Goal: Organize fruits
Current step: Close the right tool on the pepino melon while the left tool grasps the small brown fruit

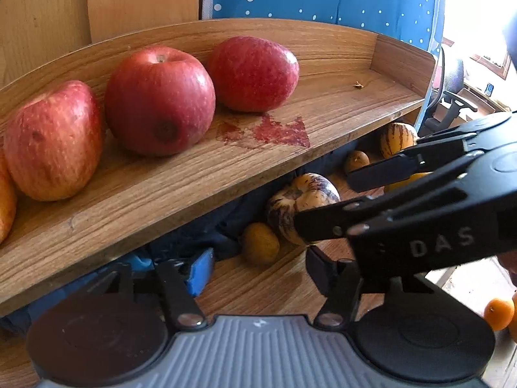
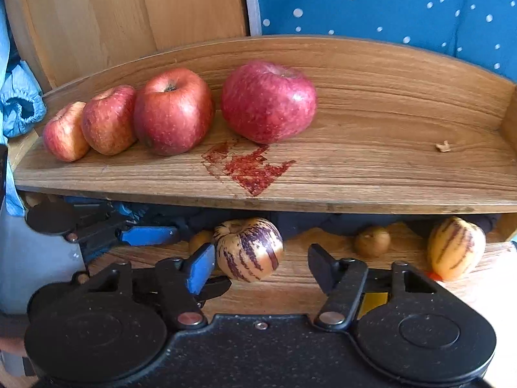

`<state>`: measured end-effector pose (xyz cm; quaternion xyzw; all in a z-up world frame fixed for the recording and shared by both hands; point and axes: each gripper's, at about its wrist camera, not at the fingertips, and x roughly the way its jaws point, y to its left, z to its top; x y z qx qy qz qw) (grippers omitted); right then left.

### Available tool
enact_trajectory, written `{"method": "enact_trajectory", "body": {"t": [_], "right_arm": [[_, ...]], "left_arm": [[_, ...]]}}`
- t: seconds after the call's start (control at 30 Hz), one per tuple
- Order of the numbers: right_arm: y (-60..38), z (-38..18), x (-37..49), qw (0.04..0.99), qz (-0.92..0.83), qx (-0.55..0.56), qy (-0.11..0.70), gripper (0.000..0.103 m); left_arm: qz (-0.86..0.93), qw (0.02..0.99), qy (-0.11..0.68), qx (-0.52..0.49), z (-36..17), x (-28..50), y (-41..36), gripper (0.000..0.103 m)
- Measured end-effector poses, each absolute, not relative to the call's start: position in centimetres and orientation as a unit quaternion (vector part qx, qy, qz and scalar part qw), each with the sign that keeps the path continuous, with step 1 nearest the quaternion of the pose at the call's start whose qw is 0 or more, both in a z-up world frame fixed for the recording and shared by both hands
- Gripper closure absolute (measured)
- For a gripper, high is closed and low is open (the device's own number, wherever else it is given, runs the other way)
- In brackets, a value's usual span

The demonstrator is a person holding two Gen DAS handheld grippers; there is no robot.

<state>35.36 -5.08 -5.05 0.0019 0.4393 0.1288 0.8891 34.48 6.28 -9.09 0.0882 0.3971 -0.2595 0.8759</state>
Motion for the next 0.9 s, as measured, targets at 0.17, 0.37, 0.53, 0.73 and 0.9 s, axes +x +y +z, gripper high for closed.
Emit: {"method": "enact_trajectory", "body": {"t": [0.17,0.37,0.53,0.73,0.9], "right_arm": [[-4.7,-5.5,36.2,0.880,0.142,0.008,0.454,0.042],[-4.7,-5.7,36.2,0.878,0.148,0.005,0.455,0.050],[-5.5,-5.3,35.4,0.887,0.116,0.027,0.445,0.050],[-6.5,-4.8,34.1,0.894,0.096,0.041,0.437,0.050],[-6.7,-4.5,33.1,0.897,0.086,0.050,0.431,0.050]], "left_arm": [[-0.260,0.876,0.397,0.088,-9.0,34.5,6.8,0.043],[-0.255,0.877,0.398,0.086,-8.9,34.6,7.2,0.052],[-0.252,0.880,0.395,0.082,-8.4,34.3,7.4,0.055],[-0.253,0.886,0.377,0.094,-8.2,33.9,7.1,0.055],[-0.265,0.883,0.374,0.101,-8.1,33.5,6.5,0.055]]}}
